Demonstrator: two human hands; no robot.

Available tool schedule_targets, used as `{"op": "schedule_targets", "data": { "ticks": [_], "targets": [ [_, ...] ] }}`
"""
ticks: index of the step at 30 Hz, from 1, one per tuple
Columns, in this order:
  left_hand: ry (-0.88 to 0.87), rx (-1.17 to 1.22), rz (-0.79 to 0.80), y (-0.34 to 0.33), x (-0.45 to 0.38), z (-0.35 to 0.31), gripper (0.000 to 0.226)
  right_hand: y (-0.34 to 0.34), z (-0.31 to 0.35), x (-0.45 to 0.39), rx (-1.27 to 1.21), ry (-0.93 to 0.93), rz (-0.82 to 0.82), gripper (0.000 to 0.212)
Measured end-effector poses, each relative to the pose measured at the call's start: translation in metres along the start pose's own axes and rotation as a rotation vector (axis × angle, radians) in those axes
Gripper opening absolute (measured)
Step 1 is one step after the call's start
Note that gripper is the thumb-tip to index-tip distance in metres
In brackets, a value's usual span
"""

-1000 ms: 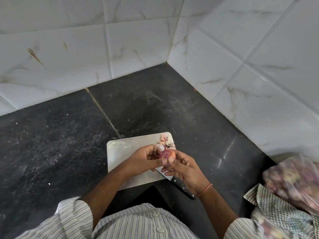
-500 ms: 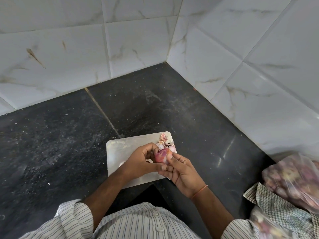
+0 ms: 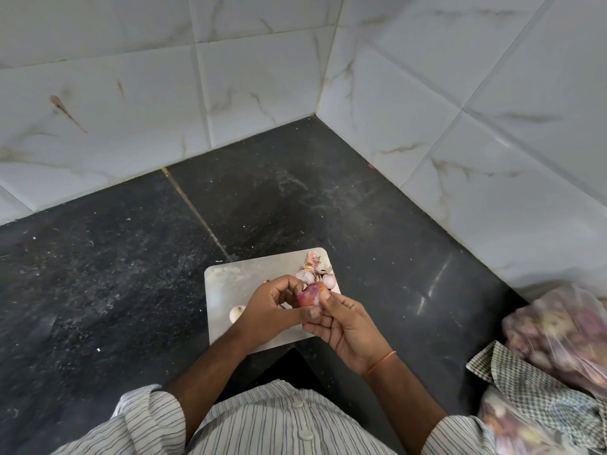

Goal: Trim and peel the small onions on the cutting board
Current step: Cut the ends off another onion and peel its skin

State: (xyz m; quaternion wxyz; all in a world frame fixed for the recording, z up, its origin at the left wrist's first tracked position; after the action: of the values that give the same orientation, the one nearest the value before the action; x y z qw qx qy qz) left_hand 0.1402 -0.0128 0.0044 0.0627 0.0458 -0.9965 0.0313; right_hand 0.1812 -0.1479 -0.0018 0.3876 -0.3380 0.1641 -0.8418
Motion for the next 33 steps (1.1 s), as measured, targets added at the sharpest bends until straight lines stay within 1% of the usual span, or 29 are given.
{"op": "schedule_targets", "data": {
  "ticks": [6,9,13,18,23,27,31,33],
  "targets": [
    [0.017,0.019,-0.009,-0.001,-0.001,0.000,0.031,0.002,0.001,0.001,-0.017,-0.002,-0.021,0.051],
    [0.037,0.009,-0.001,-0.002,-0.001,0.002,0.031,0.003,-0.001,0.001,-0.021,-0.014,-0.032,0.053],
    [0.031,0.019,0.041,-0.004,-0.002,0.001,0.024,-0.001,-0.005,0.000,-0.044,-0.025,-0.020,0.057],
    [0.014,0.030,0.025,0.000,-0.001,0.006,0.028,-0.004,-0.008,-0.001,-0.057,-0.044,-0.024,0.059],
    [-0.003,-0.021,-0.003,0.004,0.000,0.006,0.032,-0.006,-0.007,0.000,-0.043,-0.057,-0.022,0.052],
    [0.028,-0.151,-0.018,0.010,-0.003,0.006,0.038,0.001,0.001,0.002,0.027,-0.048,-0.066,0.035],
    [0.054,-0.216,0.014,0.007,-0.006,0.008,0.032,0.006,0.007,0.006,0.091,-0.046,-0.088,0.029],
    [0.072,-0.260,0.036,0.003,-0.008,0.009,0.028,0.008,0.008,0.008,0.104,-0.049,-0.094,0.031]
  ]
}}
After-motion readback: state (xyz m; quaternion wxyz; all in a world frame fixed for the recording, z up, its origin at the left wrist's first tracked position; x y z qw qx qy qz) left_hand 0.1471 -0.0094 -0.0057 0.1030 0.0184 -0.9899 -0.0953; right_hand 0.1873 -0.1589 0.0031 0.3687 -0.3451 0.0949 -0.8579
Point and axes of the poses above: each hand's wrist, its own x-axis away from the middle knuckle, its own y-axis out of the back of the hand, z = x × y, the point moved 10 cm from there along -x, towards the middle knuckle, and after that the axes turned 10 degrees about z, right-handed, at the moved point
